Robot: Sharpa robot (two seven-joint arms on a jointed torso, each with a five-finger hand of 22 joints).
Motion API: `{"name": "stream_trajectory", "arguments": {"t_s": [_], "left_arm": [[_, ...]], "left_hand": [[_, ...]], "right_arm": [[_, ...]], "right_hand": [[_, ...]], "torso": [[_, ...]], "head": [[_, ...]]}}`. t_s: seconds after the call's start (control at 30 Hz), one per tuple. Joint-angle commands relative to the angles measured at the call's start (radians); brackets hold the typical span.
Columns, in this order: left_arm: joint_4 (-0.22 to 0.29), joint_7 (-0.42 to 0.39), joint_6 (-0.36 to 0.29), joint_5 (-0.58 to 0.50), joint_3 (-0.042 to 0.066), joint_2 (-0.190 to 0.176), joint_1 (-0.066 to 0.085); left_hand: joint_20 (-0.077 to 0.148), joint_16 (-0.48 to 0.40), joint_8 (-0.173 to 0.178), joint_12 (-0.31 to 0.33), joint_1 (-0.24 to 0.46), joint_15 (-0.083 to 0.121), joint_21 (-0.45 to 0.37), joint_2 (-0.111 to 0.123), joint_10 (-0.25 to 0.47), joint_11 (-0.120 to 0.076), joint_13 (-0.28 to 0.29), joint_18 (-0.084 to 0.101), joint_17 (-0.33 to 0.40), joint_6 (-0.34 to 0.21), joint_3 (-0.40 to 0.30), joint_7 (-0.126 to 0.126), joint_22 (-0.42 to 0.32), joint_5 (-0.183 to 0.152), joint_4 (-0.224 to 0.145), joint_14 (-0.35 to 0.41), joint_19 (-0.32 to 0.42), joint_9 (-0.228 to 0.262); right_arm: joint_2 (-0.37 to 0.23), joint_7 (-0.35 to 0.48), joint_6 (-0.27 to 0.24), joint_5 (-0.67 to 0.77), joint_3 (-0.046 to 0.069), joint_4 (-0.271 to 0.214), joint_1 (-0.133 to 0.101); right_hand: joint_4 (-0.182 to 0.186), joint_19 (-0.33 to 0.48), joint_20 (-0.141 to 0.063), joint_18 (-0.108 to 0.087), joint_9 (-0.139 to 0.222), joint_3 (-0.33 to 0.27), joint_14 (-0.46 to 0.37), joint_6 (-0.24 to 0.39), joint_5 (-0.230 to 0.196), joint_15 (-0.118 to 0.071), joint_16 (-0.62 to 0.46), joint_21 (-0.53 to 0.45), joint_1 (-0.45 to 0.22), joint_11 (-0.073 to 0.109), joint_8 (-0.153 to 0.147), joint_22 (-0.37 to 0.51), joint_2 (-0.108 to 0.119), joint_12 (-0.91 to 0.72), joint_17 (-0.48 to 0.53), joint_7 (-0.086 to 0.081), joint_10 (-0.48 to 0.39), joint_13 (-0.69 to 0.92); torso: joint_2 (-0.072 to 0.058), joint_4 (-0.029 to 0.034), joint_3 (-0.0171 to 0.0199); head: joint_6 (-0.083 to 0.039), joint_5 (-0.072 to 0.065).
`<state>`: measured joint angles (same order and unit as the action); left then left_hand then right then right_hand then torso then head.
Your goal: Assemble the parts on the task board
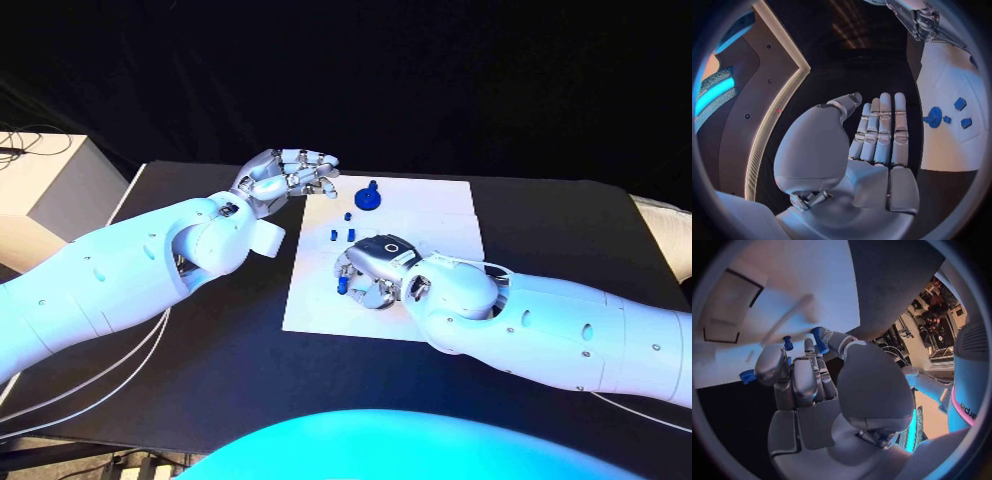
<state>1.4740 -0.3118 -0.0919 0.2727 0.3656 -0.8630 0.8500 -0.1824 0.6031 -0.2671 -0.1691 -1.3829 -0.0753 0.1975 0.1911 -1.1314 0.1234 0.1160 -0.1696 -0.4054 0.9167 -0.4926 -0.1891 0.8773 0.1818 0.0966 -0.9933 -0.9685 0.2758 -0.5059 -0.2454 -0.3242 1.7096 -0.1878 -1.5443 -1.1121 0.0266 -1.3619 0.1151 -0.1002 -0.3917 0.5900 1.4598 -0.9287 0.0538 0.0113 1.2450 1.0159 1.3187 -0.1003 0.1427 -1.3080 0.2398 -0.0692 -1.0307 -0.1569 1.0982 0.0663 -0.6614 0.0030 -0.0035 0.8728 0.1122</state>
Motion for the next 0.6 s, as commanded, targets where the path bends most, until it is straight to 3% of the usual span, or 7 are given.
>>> {"name": "stream_trajectory", "arguments": {"t_s": [0.03, 0.4, 0.47, 0.53, 0.6], "left_arm": [[-0.001, -0.002, 0.022, 0.001, 0.000, 0.003, 0.000], [-0.005, 0.000, 0.026, 0.001, 0.000, 0.002, -0.001], [-0.005, 0.000, 0.026, 0.001, 0.000, 0.003, -0.001], [-0.005, 0.001, 0.027, 0.001, 0.000, 0.003, -0.001], [-0.005, 0.000, 0.029, 0.001, 0.000, 0.002, -0.002]], "left_hand": [[-0.004, -0.005, 0.005, 0.004, 0.005, -0.006, -0.006, -0.007, 0.001, 0.009, 0.001, -0.009, -0.001, 0.001, 0.000, -0.005, -0.001, 0.000, 0.006, 0.000, -0.003, -0.001], [-0.004, -0.005, 0.005, 0.004, 0.005, -0.006, -0.006, -0.007, 0.001, 0.009, 0.001, -0.009, -0.001, 0.001, 0.000, -0.005, -0.001, 0.000, 0.006, 0.000, -0.003, -0.001], [-0.004, -0.005, 0.005, 0.004, 0.005, -0.006, -0.006, -0.007, 0.001, 0.009, 0.001, -0.009, -0.001, 0.001, 0.000, -0.005, -0.001, 0.000, 0.006, 0.000, -0.003, -0.001], [-0.004, -0.005, 0.005, 0.004, 0.005, -0.006, -0.006, -0.007, 0.001, 0.009, 0.001, -0.009, -0.001, 0.001, 0.000, -0.005, -0.001, 0.000, 0.006, 0.000, -0.003, -0.001], [-0.004, -0.005, 0.005, 0.004, 0.005, -0.006, -0.006, -0.007, 0.001, 0.009, 0.001, -0.009, -0.001, 0.001, 0.000, -0.005, -0.001, 0.000, 0.006, 0.000, -0.003, -0.001]], "right_arm": [[-0.004, -0.005, -0.077, -0.005, 0.000, -0.005, 0.001], [-0.027, -0.005, -0.133, -0.026, 0.000, -0.022, 0.001], [-0.045, -0.002, -0.140, -0.032, 0.001, -0.036, 0.000], [-0.069, 0.010, -0.148, -0.054, 0.002, -0.053, -0.004], [-0.097, 0.038, -0.151, -0.100, 0.004, -0.069, -0.013]], "right_hand": [[0.001, 0.015, 0.000, -0.006, 0.001, -0.015, -0.002, 0.004, -0.005, 0.005, -0.005, -0.027, 0.003, -0.003, -0.003, -0.045, 0.009, 0.001, 0.008, -0.002, -0.020, -0.001], [0.028, 0.052, 0.008, -0.022, 0.010, -0.140, -0.024, 0.050, -0.004, 0.013, -0.047, -0.138, 0.046, -0.012, -0.031, -0.001, -0.004, -0.024, 0.071, 0.002, -0.101, 0.002], [0.041, 0.055, 0.010, -0.024, 0.013, -0.190, -0.029, 0.068, -0.004, 0.015, -0.055, -0.159, 0.073, -0.014, -0.042, 0.008, -0.010, -0.038, 0.084, 0.004, -0.119, 0.003], [0.044, 0.052, 0.010, -0.024, 0.013, -0.201, -0.028, 0.069, -0.003, 0.014, -0.055, -0.156, 0.088, -0.013, -0.043, 0.007, -0.014, -0.049, 0.085, 0.004, -0.117, 0.005], [0.049, 0.035, 0.006, -0.020, 0.012, -0.198, -0.020, 0.060, -0.001, 0.008, -0.047, -0.127, 0.103, -0.006, -0.040, -0.003, -0.022, -0.079, 0.075, -0.009, -0.087, 0.010]], "torso": [[0.000, -0.0008, 0.0006], [0.001, -0.0003, -0.0007], [0.000, 0.0014, -0.0011], [0.001, 0.0035, -0.0020], [0.002, 0.0028, -0.0029]], "head": [[0.000, -0.001], [0.000, -0.006], [0.000, -0.007], [0.000, -0.009], [0.000, -0.011]]}}
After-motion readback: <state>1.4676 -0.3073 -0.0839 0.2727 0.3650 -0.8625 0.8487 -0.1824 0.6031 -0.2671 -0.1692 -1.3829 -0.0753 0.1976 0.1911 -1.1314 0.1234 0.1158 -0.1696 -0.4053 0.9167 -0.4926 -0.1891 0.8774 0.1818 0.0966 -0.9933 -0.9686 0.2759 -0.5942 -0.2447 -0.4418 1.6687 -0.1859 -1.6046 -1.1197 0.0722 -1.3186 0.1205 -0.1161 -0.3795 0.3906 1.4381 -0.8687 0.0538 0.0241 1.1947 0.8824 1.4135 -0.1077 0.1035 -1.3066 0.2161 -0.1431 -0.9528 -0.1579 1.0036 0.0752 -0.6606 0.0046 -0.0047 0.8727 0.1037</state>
